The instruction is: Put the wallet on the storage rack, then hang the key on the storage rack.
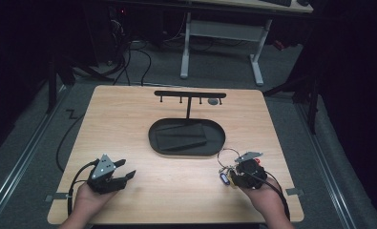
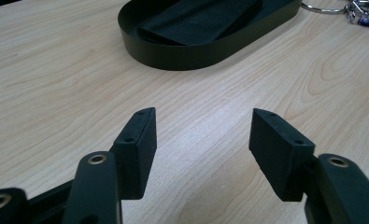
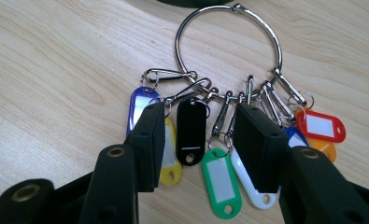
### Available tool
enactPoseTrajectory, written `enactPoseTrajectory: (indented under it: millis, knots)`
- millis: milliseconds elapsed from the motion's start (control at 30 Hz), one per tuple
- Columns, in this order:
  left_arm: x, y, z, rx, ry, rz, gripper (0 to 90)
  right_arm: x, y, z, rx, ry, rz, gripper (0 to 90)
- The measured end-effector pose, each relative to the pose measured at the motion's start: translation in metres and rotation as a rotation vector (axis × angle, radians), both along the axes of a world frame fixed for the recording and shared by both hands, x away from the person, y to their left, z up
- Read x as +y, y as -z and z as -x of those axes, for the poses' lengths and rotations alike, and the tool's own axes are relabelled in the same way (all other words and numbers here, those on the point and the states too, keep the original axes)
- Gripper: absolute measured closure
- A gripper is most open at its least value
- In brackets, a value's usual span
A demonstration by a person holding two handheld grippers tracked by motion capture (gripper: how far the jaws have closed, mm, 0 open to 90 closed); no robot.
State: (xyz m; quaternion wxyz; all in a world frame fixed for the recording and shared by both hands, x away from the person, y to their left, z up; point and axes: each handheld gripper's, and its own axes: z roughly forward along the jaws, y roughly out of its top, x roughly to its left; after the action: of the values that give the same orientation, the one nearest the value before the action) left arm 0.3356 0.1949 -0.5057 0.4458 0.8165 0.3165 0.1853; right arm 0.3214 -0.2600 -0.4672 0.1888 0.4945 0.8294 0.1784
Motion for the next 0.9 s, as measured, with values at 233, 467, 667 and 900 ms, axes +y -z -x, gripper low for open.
enactPoseTrajectory:
  millis: [233, 467, 667, 900]
  knots:
    - [-0.004, 0.002, -0.002, 0.015, 0.038, -0.014, 42.1, 0.003, -0.005, -0.023, 0.077, -0.051, 0.059, 55.6]
    - [-0.007, 0.000, -0.002, 0.005, 0.058, -0.013, 42.3, 0.005, -0.010, -0.052, 0.145, -0.076, 0.092, 54.8]
    - [-0.006, 0.000, -0.003, -0.003, 0.058, -0.012, 42.4, 0.001, -0.005, -0.072, 0.179, -0.064, 0.105, 55.9]
    - [-0.003, 0.001, -0.002, -0.011, 0.054, 0.004, 42.5, -0.009, -0.001, -0.092, 0.215, -0.016, 0.090, 60.0]
